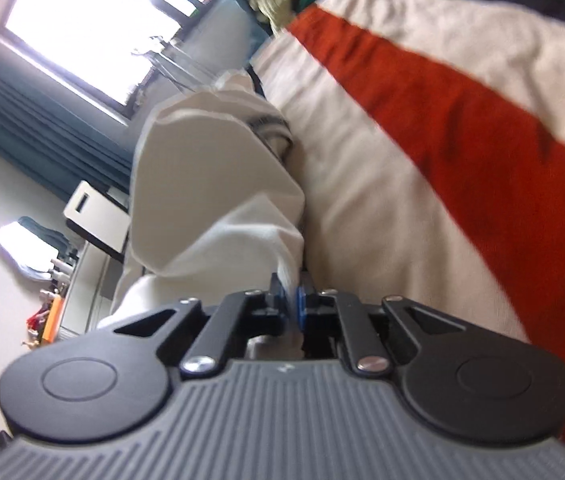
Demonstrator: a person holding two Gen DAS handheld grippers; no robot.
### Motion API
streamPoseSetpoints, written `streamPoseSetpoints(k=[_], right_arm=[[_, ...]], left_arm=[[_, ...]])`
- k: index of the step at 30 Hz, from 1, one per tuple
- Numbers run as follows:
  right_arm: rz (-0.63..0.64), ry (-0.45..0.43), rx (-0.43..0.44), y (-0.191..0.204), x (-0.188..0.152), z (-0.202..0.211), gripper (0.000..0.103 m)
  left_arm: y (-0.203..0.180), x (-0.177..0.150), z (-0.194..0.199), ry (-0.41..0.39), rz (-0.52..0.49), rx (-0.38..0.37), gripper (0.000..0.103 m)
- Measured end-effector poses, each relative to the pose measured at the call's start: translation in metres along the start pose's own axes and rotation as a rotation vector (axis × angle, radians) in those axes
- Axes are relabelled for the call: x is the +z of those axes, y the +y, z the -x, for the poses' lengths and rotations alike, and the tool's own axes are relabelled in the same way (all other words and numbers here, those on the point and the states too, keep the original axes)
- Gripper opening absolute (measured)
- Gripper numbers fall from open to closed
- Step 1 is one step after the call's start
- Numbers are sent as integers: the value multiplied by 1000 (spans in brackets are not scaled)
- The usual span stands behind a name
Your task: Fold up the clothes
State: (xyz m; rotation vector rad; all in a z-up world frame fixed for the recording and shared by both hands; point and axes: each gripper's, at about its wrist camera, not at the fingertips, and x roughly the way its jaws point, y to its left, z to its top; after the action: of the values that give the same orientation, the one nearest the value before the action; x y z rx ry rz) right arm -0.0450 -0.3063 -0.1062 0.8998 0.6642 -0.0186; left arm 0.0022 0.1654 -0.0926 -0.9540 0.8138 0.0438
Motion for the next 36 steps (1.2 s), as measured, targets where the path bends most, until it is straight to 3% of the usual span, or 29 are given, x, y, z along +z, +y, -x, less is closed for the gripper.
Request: streamPoseSetpoints(k=[6,8,13,16,18,22,29,32,36], right_arm=[[-23,18,-39,-8,-3,-8,10],[-22,16,-40,-9,-4,-9,10],[18,19,-59,-5,-4,-12,11],[26,22,-66,-4,-4,-12,12],[23,25,-66,-4,-4,-12,12],[17,28,-65,-4,-4,-12,12],[6,34,-65,-5,-5,-12,12],[7,35,-66,-5,-5,-12,12],[14,38,-72,-4,-5,-14,12]], left_arm=[[-9,-4,7,14,-119,76,32],[-14,-6,15,10,-166,102,43],[-52,-23,39,-10,-502,198,67],[-75,-33,54,-23,-708,256,70],[-93,-51,57,-55,-923,304,77],[-115,-90,44,-75,-1322,347,77],[-108,-131,16,-30,-1695,400,81],[-97,-138,8,-57,-1828,400,82],[-81,-149,-6,-184,-2008,443,79]])
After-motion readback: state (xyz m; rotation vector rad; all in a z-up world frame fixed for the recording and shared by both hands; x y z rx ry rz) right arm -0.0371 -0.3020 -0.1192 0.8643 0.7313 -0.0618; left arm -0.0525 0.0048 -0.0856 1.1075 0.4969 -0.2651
